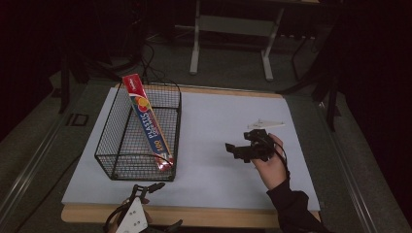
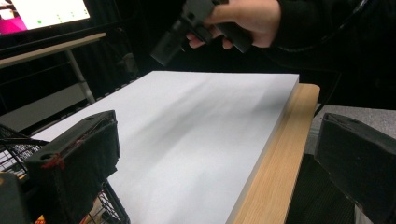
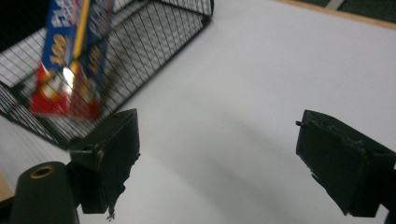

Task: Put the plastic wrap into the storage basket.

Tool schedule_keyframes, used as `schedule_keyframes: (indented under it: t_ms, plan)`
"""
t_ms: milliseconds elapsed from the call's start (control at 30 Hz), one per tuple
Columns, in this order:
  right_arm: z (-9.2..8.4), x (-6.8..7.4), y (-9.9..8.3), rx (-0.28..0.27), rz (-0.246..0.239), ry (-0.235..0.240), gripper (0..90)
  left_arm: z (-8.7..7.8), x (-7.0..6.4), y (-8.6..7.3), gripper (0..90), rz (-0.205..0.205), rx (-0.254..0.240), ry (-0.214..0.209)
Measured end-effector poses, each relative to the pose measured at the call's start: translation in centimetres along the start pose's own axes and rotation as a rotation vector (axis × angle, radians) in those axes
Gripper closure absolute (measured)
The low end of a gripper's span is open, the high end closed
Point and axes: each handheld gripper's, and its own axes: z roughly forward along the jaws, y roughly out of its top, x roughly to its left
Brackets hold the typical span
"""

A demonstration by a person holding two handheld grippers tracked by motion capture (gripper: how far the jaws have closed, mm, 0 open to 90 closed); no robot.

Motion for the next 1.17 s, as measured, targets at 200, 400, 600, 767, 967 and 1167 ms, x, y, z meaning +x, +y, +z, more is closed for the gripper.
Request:
schedule_keyframes:
  t_ms: [200, 400, 600, 767, 967, 1167]
  plan:
    - [-0.5, -0.9, -2.5, 0.009, 0.039, -0.007, 13.5, 0.1, 0.0, 0.0, 0.6, 0.003, 0.007, 0.003]
    - [-0.8, -1.1, -4.9, 0.024, 0.044, -0.01, 13.5, 0.2, -0.1, -0.1, 0.6, 0.005, 0.009, 0.005]
    - [-1.4, -0.9, -6.5, -0.006, 0.027, -0.032, 13.5, 0.1, 0.0, -0.1, 0.6, 0.004, 0.007, 0.014]
    - [-1.3, -1.1, -7.3, -0.02, 0.024, -0.045, 13.5, 0.1, 0.0, -0.1, 0.6, 0.004, 0.008, 0.007]
    - [-0.7, -1.5, -7.8, -0.007, 0.034, -0.044, 13.5, 0.0, 0.0, -0.1, 0.6, -0.004, 0.01, 0.006]
    - [-0.4, -1.5, -8.0, -0.022, 0.012, -0.056, 13.6, -0.1, 0.0, -0.2, 0.6, -0.014, 0.009, 0.014]
